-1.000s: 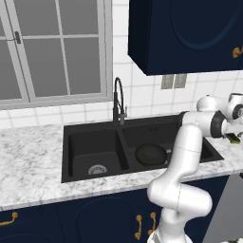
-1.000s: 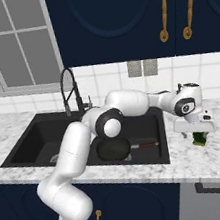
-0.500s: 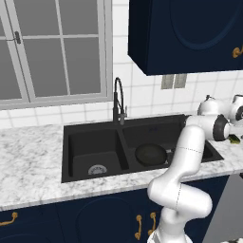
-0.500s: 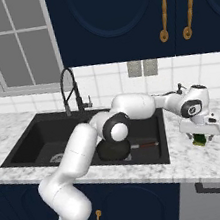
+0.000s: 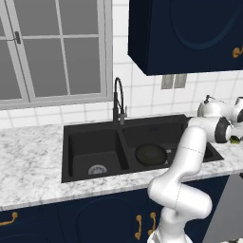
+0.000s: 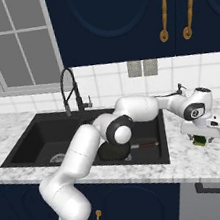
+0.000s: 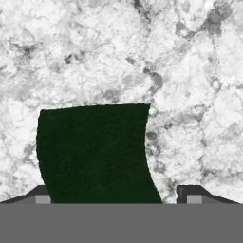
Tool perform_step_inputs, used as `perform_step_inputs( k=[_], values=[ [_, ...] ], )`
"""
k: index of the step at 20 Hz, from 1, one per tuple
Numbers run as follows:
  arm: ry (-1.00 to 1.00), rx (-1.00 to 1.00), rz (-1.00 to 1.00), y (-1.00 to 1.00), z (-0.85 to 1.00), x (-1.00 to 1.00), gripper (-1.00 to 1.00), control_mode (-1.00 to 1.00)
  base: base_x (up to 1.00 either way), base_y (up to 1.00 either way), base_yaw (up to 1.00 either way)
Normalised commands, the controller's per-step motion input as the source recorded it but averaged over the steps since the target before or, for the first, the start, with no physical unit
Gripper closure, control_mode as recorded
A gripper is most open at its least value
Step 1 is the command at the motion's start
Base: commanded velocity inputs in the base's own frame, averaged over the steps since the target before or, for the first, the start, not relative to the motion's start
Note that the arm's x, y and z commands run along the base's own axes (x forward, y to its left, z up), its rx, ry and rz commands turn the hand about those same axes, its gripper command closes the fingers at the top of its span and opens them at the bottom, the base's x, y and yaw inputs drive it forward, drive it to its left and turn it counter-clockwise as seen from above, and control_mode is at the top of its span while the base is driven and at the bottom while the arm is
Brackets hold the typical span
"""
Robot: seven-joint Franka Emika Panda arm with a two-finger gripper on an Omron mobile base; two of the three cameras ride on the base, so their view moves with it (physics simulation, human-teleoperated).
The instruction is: Pick the pan and sponge and place them into the sink. Then turn on the water.
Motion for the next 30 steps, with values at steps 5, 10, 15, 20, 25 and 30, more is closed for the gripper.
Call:
perform_step_inputs(
  k=[5,10,15,20,25,30],
  values=[
    [-0.17,0.00,0.00,0.30,-0.30,0.00,1.00,-1.00,0.00,0.00,0.00],
    [-0.12,0.00,0.00,0.52,0.23,0.00,1.00,-1.00,0.00,0.00,0.00],
    [0.00,-0.12,0.00,0.78,0.55,0.00,1.00,-1.00,0.00,0.00,0.00],
    [0.00,-0.13,0.00,0.98,0.29,0.00,1.00,-1.00,0.00,0.00,0.00],
    [0.00,0.00,0.03,0.96,0.01,0.00,1.00,-1.00,0.00,0.00,0.00],
    [0.00,-0.02,0.02,1.00,0.00,0.00,1.00,-1.00,0.00,0.00,0.00]
  ],
)
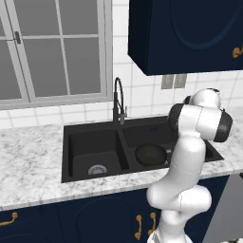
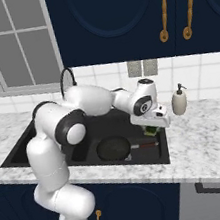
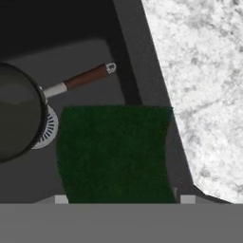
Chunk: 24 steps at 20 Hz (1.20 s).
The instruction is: Pick the pan and sponge and place them into the sink. Then turn on the water.
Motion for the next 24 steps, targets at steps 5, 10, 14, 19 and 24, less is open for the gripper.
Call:
perform_step_inputs(
  k=[5,10,14,19,24],
  values=[
    [0.00,-0.09,0.00,1.00,-0.07,0.00,1.00,-1.00,0.00,0.00,0.00],
    [0.00,-0.06,0.00,1.00,-0.13,0.00,1.00,-1.00,0.00,0.00,0.00],
    [0.04,-0.05,0.00,1.00,-0.18,0.00,1.00,-1.00,0.00,0.00,0.00],
    [0.05,-0.01,0.00,0.80,-0.29,0.10,1.00,-1.00,0.00,0.00,0.00],
    [0.05,0.00,0.00,0.06,-0.17,0.10,1.00,-1.00,0.00,0.00,0.00]
  ],
)
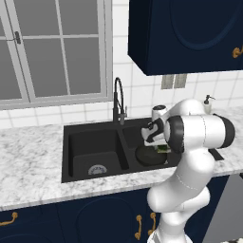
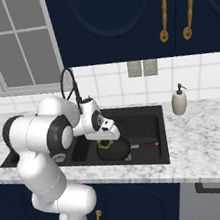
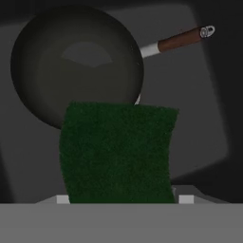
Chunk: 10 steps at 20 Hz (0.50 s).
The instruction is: Pick the pan and sponge and place them into the sink. Then turn on the water.
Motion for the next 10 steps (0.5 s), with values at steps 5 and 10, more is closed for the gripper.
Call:
perform_step_inputs(
  k=[5,10],
  values=[
    [0.10,0.01,0.00,0.00,-0.21,0.12,1.00,-1.00,0.00,0.00,0.00],
    [0.02,0.07,0.01,0.00,-0.47,0.24,1.00,-1.00,0.00,0.00,0.00]
  ],
)
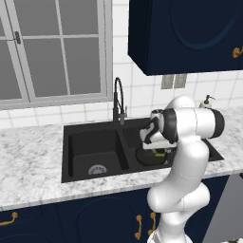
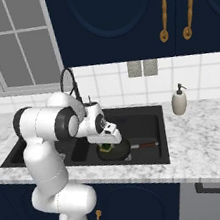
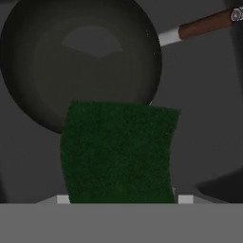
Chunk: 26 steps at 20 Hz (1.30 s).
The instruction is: Pick the pan and sponge and place them into the sink. Then turn on the water.
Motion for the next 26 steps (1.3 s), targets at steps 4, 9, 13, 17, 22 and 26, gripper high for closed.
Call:
perform_step_inputs(
  k=[4,9,13,17,22,26],
  values=[
    [0.02,0.08,0.03,0.00,-0.44,0.24,1.00,-1.00,0.00,0.00,0.00],
    [0.07,0.00,0.01,0.00,-0.44,0.26,1.00,-1.00,0.00,0.00,0.00],
    [0.00,0.00,0.00,0.00,-0.43,0.37,1.00,-1.00,0.00,0.00,0.00],
    [0.00,0.00,0.00,0.00,-0.31,0.41,1.00,-1.00,0.00,0.00,0.00],
    [0.00,0.00,0.00,0.00,-0.33,0.45,1.00,-1.00,0.00,0.00,0.00],
    [0.00,0.01,0.00,0.00,-0.32,0.47,1.00,-1.00,0.00,0.00,0.00]
  ],
)
